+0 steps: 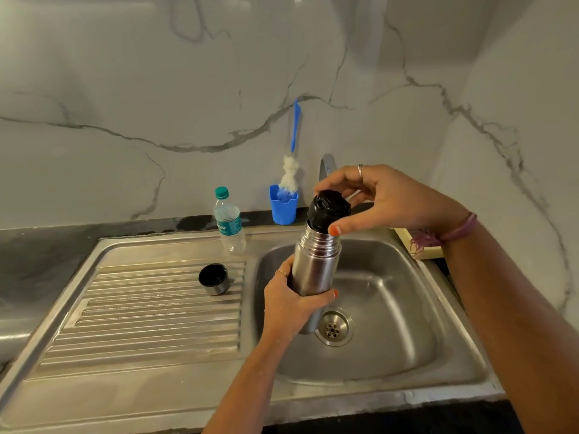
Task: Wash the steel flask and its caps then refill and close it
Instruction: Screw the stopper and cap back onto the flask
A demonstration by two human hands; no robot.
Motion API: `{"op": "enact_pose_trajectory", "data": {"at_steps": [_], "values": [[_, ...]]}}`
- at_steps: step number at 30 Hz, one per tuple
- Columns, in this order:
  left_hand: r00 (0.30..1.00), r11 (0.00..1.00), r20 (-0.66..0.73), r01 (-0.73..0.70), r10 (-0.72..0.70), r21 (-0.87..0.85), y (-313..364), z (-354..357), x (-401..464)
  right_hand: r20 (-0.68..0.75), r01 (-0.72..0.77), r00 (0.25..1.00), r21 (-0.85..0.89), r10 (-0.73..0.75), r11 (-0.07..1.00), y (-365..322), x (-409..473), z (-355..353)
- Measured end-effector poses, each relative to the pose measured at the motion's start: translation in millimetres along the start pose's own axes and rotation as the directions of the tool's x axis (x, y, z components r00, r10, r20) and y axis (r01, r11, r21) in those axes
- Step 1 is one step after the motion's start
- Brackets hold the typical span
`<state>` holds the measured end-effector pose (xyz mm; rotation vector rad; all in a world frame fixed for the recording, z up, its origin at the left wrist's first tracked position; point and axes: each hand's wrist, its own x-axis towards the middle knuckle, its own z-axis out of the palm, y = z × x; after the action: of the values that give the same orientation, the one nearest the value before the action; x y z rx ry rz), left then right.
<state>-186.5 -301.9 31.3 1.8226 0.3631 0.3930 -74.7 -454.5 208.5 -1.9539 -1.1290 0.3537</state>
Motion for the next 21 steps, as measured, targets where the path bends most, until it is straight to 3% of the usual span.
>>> {"op": "enact_pose_trajectory", "data": {"at_steps": [4, 11, 17, 21], "values": [[1.0, 1.0, 0.0, 0.0, 0.0, 0.012, 2.2, 5.7, 2.5, 0.056, -0.022, 0.998, -0.087, 0.027, 0.996, 6.4, 1.0, -1.1], [1.0, 1.0, 0.005, -0.001, 0.001, 0.011, 2.9, 12.5, 4.5, -0.012, -0.095, 0.995, -0.259, 0.096, 0.961, 11.2, 10.5, 7.5], [1.0, 1.0, 0.017, 0.004, -0.004, 0.004, 3.0, 13.1, 3.5, 0.255, -0.079, 0.962, -0.097, 0.101, 0.992, 17.5, 1.1, -9.5], [1.0, 1.0, 0.009, 0.008, -0.008, 0.002, 2.8, 12.2, 3.4, 0.089, -0.071, 0.993, -0.109, 0.081, 0.991, 18.6, 4.2, -0.1]]}}
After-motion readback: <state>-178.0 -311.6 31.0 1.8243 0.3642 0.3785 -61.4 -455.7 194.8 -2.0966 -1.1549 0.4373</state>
